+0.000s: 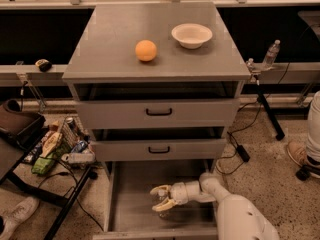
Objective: Pick water bottle from bottom drawer and place on counter
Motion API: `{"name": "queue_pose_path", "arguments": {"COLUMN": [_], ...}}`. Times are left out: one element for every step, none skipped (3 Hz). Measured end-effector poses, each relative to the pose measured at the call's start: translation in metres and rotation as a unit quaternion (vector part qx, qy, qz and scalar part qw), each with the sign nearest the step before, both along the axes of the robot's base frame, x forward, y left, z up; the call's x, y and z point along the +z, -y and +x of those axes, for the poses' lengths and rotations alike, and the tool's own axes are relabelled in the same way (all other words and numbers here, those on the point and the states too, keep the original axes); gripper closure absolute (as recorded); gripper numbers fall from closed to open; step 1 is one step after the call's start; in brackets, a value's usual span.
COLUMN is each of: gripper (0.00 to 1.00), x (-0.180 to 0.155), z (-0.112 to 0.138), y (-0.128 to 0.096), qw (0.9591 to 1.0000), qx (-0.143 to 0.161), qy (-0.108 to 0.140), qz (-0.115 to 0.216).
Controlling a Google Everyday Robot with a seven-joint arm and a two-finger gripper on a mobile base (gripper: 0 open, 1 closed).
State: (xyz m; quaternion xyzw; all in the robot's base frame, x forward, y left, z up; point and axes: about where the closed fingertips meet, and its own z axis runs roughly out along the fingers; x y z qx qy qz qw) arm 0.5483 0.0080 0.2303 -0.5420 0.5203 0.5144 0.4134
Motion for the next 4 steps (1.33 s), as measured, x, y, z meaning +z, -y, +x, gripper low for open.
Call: {"name": "queue_pose_path", "arguments": {"gripper": [1.0,1.0,1.0,1.0], "x": [0.019,0.068,0.154,0.255], "z": [0.006,0.029,0.05,0.048], "y": [0.003,0.026,0.059,0.073], "qw": [0.9998,0.9971,0.9898,0.983], "qx": [-0.011,-0.061,-0.129,-0.176], "qy": [-0.013,-0.018,-0.018,-0.018], "qz": [-0.012,-0.042,-0.056,-0.049]}}
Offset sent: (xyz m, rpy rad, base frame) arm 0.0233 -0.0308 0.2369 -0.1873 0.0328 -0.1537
